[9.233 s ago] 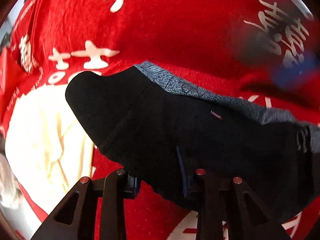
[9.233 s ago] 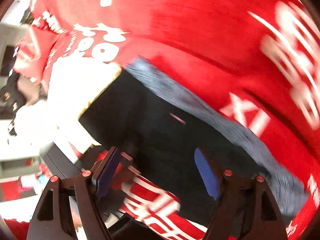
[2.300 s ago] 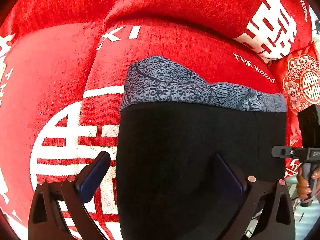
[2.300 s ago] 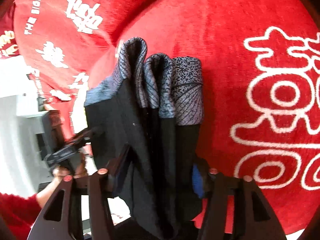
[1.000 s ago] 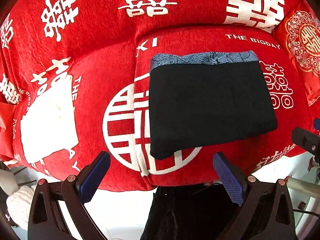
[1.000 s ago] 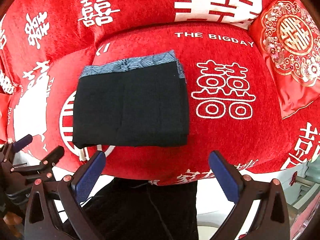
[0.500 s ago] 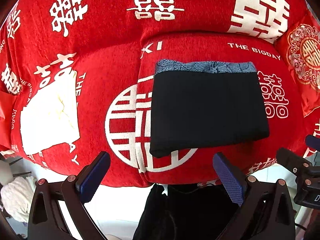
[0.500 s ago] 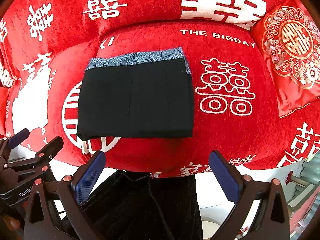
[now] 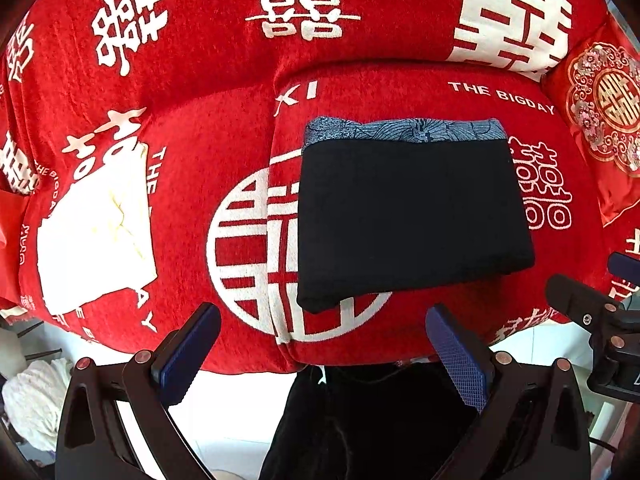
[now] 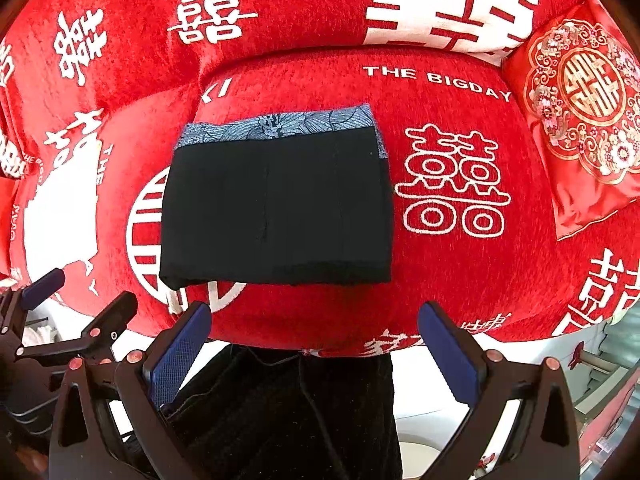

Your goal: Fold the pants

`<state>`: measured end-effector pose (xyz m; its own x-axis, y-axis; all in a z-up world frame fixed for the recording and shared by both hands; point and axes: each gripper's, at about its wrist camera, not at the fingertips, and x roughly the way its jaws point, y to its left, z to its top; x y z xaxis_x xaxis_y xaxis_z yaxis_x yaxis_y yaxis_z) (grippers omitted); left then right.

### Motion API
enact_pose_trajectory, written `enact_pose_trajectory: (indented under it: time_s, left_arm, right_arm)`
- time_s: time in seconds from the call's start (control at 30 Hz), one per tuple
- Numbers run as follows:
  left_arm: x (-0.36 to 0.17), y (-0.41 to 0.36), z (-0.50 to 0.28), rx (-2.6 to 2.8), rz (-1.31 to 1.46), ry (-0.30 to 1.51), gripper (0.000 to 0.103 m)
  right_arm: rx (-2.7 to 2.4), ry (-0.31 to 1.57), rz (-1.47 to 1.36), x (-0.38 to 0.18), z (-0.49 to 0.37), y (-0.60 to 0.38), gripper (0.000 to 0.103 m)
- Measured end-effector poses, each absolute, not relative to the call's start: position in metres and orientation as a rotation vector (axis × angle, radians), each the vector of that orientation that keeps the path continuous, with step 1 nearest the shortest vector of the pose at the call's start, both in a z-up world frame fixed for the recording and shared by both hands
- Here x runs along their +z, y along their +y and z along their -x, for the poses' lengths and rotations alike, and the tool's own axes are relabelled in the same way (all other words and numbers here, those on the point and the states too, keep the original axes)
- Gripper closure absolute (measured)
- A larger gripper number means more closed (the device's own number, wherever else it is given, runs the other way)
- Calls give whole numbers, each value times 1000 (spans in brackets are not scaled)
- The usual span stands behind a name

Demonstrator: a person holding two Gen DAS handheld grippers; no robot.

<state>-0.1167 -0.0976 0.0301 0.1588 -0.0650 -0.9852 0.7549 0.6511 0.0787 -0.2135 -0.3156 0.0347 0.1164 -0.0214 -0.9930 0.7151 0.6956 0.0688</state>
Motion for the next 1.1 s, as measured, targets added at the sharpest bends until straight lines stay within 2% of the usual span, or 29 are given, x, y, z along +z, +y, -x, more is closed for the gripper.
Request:
enact_pose_trajectory:
  time_s: [1.1]
  left_arm:
    - [34,-103,121,-658,-690,1250,0]
  right_arm:
    - [-618,1366,-601,37,210,-320,0]
